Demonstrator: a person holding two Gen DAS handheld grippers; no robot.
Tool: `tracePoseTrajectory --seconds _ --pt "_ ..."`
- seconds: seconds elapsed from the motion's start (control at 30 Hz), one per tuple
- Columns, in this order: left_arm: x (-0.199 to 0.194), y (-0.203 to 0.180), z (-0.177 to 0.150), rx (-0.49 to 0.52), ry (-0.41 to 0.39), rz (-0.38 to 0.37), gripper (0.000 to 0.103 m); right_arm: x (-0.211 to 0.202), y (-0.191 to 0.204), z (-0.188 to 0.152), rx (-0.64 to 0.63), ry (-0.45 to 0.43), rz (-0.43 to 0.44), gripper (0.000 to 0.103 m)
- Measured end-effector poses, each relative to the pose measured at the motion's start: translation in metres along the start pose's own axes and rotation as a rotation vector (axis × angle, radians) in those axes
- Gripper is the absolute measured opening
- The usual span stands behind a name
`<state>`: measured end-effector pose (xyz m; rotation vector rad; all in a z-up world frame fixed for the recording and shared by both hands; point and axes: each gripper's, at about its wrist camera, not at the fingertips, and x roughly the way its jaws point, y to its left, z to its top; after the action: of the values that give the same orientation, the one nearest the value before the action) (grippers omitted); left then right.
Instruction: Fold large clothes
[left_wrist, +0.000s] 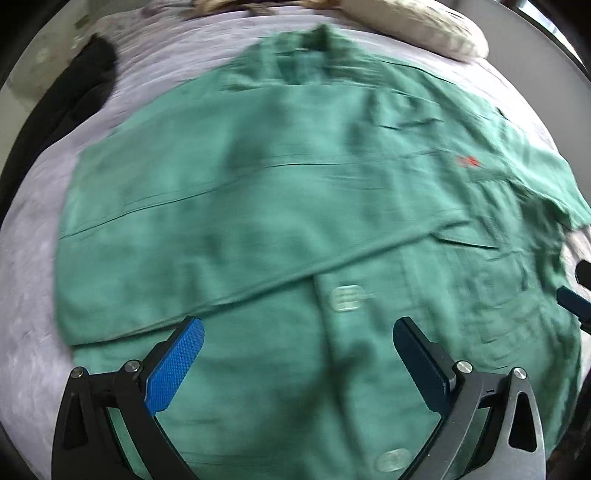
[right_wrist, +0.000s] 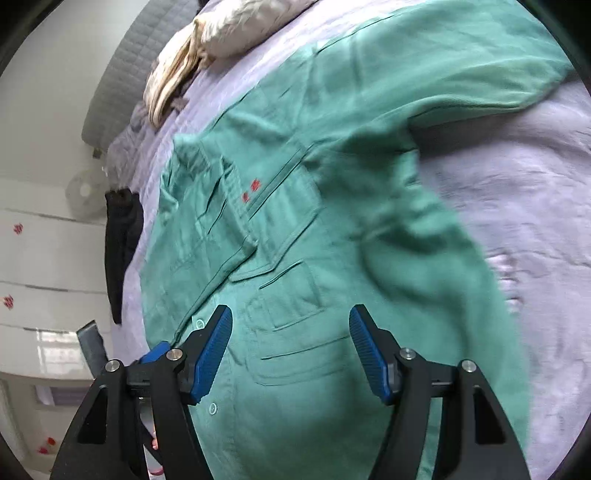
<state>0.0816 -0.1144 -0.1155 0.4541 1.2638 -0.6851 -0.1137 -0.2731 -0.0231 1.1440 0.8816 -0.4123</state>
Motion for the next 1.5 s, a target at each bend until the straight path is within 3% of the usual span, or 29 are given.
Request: tracePoseTrajectory --seconds 0.23,0.4,0.53,0.7,0.9,1.13,1.17,1.27,1.43,1.5 --pt "0.005 -0.044 0.019 0.048 0.014 -0.040 0.103 -0.050 -0.060 0.023 0.123 -0.100 0.011 0.070" --pt "0.007 -0.069 0.034 0.057 0.016 -0.036 0.103 -0.076 -0.096 0.046 0.189 -0.184 -0.009 0.071" --pt "0.010 -0.089 0.046 0.056 0.022 -0.028 0.103 -0.098 -0.130 0.065 0.262 -0.259 -0.001 0.077" --pt "0.014 -0.108 0.052 0.056 0.033 -0.018 0.103 -0.112 -0.163 0.088 0.330 -0.290 -0.001 0.077" --pt "0.018 -0.148 0.059 0.052 0.052 -0.006 0.103 -0.124 -0.186 0.120 0.347 -0.344 0.025 0.077" --pt "0.020 -0.178 0.066 0.042 0.060 0.004 0.103 -0.121 -0.212 0.161 0.419 -0.388 0.125 0.077" --pt "0.024 -0.179 0.054 0.043 0.060 0.005 0.103 -0.120 -0.213 0.166 0.421 -0.391 0.129 0.077" --pt "0.027 -0.189 0.057 0.046 0.062 0.014 0.103 -0.118 -0.218 0.179 0.427 -0.403 0.127 0.077" --pt "0.032 -0.190 0.063 0.037 0.062 0.038 0.103 -0.114 -0.227 0.190 0.491 -0.429 0.214 0.078" --pt "0.030 -0.187 0.062 0.022 0.073 0.039 0.103 -0.112 -0.226 0.195 0.493 -0.420 0.227 0.070"
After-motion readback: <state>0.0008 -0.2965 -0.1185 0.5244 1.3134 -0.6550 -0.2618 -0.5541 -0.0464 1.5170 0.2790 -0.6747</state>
